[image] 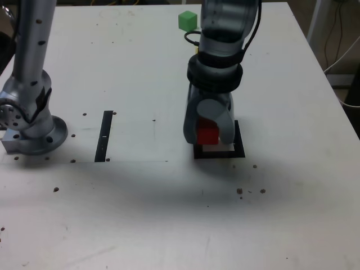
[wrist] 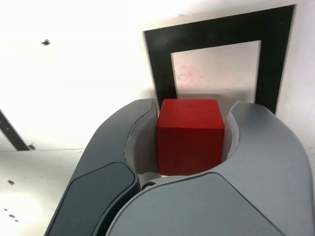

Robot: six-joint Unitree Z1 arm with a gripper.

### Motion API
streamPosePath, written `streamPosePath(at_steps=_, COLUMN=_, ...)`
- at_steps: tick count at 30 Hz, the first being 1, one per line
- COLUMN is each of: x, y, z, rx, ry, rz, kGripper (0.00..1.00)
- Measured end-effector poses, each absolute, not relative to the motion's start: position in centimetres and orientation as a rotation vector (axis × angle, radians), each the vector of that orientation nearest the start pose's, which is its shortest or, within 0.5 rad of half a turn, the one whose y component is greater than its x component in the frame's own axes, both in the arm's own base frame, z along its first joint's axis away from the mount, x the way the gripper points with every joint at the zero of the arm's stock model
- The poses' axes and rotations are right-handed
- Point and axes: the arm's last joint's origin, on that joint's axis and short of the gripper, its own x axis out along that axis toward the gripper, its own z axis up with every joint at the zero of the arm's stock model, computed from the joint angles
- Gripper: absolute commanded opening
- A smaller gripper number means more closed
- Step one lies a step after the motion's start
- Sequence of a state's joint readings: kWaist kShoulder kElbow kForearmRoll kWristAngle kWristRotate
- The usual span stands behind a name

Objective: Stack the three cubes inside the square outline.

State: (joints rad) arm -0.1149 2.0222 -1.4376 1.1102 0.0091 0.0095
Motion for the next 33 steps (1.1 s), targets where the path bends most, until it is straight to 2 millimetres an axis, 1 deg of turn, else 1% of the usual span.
streamPosePath(at_steps=7, x=35.9, y=-4.1, z=21.4, rx=0.125, ry=1.707, rz=-0.113, kGripper=0.23)
streamPosePath(at_steps=15, x=36.2, y=-3.8, z=21.2, rx=0.138, ry=1.704, rz=-0.131, kGripper=0.30)
streamPosePath(at_steps=17, x=36.3, y=-3.6, z=21.1, rx=0.140, ry=1.703, rz=-0.135, kGripper=0.34)
streamPosePath(at_steps=20, x=36.4, y=-3.4, z=21.1, rx=0.144, ry=1.701, rz=-0.139, kGripper=0.42)
streamPosePath(at_steps=22, x=36.5, y=-3.4, z=21.1, rx=0.147, ry=1.700, rz=-0.141, kGripper=0.50)
streamPosePath(at_steps=25, x=36.6, y=-3.3, z=21.1, rx=0.154, ry=1.700, rz=-0.147, kGripper=0.63)
streamPosePath(at_steps=27, x=36.8, y=-3.3, z=21.0, rx=0.157, ry=1.700, rz=-0.151, kGripper=0.74)
streamPosePath(at_steps=30, x=37.0, y=-3.1, z=20.2, rx=0.162, ry=1.721, rz=-0.150, kGripper=0.91)
streamPosePath(at_steps=32, x=37.0, y=-3.1, z=20.3, rx=0.168, ry=1.719, rz=-0.145, kGripper=0.98)
streamPosePath(at_steps=33, x=36.9, y=-3.1, z=20.4, rx=0.172, ry=1.719, rz=-0.142, kGripper=0.99)
